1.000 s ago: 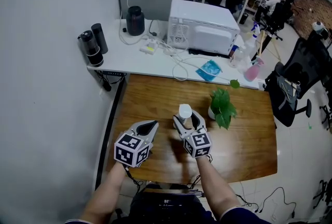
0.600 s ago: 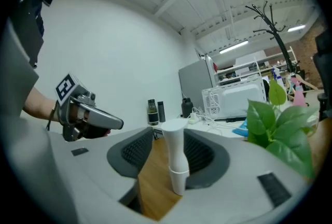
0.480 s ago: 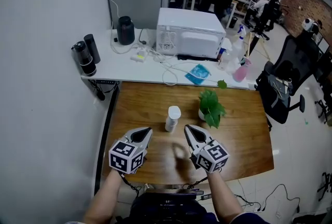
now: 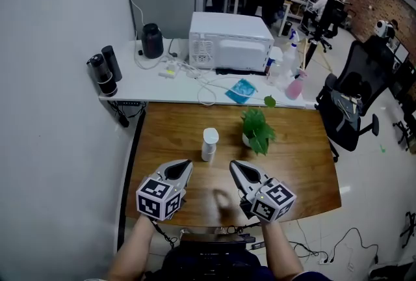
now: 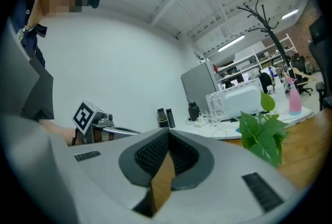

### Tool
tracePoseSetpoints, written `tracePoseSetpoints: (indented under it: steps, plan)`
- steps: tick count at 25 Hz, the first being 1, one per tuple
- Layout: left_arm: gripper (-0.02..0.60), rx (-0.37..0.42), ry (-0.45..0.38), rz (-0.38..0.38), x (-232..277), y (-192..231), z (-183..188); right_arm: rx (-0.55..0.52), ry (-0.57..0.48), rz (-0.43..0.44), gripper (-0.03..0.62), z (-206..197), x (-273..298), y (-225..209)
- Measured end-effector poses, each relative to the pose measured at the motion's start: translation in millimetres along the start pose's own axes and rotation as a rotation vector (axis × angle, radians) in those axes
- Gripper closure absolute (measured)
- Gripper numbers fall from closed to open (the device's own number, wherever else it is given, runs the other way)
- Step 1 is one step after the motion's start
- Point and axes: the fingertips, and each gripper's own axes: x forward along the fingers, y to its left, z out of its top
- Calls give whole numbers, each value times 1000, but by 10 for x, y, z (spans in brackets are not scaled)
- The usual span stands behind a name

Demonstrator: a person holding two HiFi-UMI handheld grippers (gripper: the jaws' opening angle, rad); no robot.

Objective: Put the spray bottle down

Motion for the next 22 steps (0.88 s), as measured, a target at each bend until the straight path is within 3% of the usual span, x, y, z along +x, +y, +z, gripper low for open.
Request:
tracePoseSetpoints:
  steps: [22]
  plan:
    - [572,10,-10,6,-5,-146,41,8,34,4,594,-4,-73,-51]
